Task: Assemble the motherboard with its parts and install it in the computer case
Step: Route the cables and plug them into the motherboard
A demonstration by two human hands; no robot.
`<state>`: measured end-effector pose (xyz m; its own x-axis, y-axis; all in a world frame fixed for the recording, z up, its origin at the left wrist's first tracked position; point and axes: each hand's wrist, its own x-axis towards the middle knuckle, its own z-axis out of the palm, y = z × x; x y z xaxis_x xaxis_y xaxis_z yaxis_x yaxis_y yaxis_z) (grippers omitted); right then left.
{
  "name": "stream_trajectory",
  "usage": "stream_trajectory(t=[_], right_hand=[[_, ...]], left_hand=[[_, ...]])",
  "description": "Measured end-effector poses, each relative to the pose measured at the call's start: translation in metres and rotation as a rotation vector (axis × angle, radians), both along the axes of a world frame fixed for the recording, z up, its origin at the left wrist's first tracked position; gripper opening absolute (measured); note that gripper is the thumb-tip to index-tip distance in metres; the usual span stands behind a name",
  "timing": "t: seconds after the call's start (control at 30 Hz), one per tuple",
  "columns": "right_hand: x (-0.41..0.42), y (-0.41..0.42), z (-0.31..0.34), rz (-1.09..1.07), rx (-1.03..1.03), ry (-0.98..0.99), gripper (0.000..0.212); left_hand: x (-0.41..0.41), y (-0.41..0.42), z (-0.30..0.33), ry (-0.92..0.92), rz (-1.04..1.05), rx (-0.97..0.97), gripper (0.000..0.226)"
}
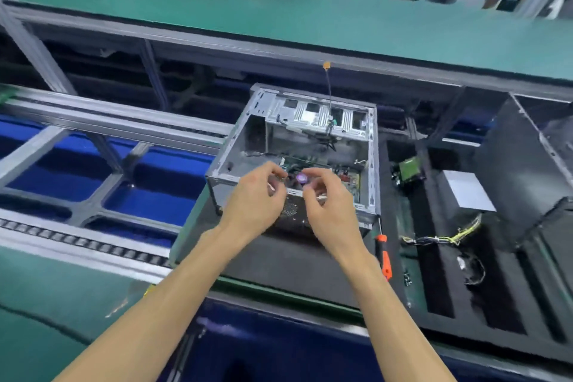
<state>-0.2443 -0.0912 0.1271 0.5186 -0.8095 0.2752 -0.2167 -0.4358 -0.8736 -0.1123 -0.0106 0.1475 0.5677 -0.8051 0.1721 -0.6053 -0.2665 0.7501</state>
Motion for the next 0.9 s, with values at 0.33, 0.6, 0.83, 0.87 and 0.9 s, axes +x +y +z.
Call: stream_trajectory(t=[0.33,0.6,0.83,0.87,0.9], right_hand=[[0.017,-0.085,-0.018,-0.061,-0.032,0.338,0.017],[0.042,-0.130,-0.040,-0.102,0.119,0.576,0.034],[0.053,-0.154,-0.044,-0.225,0.109,0.338,0.057],[0.056,-0.157,-0.044,-0.228,0.090,0.310,0.060],[0.059,-0.160,-0.044,-0.232,0.074,0.284,0.059]], left_hand=[[0.045,-0.110,-0.014,-0.030,-0.255,0.211,0.025],[0.082,-0.168,-0.061,-0.126,-0.397,0.601,0.054],[0.084,-0.191,-0.056,0.392,-0.245,0.142,0.031],[0.081,-0.192,-0.053,0.429,-0.249,0.087,0.028],[0.078,-0.194,-0.049,0.454,-0.264,0.039,0.026]])
